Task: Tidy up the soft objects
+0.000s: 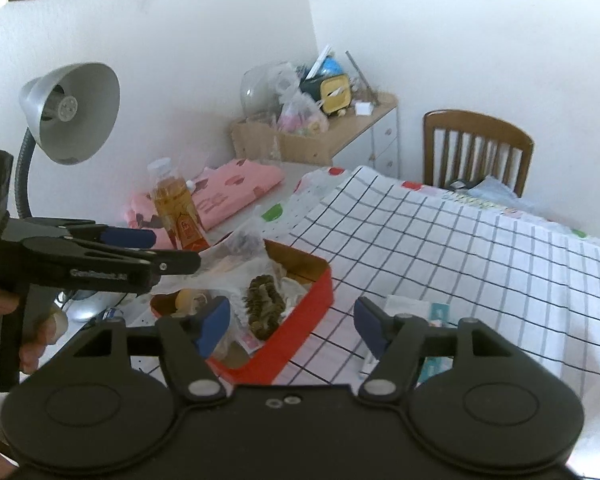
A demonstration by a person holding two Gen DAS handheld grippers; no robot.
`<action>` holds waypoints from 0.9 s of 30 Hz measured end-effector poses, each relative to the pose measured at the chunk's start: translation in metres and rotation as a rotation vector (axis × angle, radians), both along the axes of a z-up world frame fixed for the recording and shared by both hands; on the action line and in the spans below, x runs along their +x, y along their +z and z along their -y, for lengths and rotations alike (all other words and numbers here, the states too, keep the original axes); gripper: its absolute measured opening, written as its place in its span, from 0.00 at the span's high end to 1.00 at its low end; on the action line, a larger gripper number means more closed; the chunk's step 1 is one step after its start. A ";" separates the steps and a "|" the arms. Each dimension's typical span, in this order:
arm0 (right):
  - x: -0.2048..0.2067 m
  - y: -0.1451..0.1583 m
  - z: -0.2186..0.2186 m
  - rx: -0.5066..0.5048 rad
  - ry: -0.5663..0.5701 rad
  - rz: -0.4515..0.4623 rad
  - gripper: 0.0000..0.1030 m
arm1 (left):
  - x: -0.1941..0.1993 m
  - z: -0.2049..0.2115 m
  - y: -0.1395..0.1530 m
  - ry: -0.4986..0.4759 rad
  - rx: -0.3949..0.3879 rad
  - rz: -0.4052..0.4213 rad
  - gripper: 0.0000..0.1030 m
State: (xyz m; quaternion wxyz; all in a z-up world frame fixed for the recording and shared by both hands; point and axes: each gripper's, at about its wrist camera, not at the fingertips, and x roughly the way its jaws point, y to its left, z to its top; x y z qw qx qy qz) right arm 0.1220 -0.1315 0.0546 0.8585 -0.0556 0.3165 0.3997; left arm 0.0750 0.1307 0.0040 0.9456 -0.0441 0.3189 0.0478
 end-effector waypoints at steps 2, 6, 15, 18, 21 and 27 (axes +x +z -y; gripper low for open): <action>-0.006 0.002 0.009 0.010 -0.013 0.012 0.29 | -0.005 0.008 0.004 -0.016 0.010 0.013 0.26; -0.016 0.004 0.028 0.030 -0.038 0.031 0.24 | -0.017 0.024 0.010 -0.039 0.011 0.048 0.22; -0.030 0.006 0.059 0.103 -0.093 0.034 0.13 | -0.039 0.050 0.016 -0.081 0.021 0.076 0.17; -0.035 0.008 0.065 0.112 -0.115 0.055 0.09 | -0.044 0.055 0.019 -0.090 0.025 0.090 0.08; -0.039 0.010 0.069 0.139 -0.129 0.073 0.01 | -0.050 0.061 0.021 -0.102 0.027 0.112 0.05; -0.049 0.012 0.068 0.152 -0.144 0.117 0.00 | -0.058 0.069 0.024 -0.114 0.002 0.137 0.04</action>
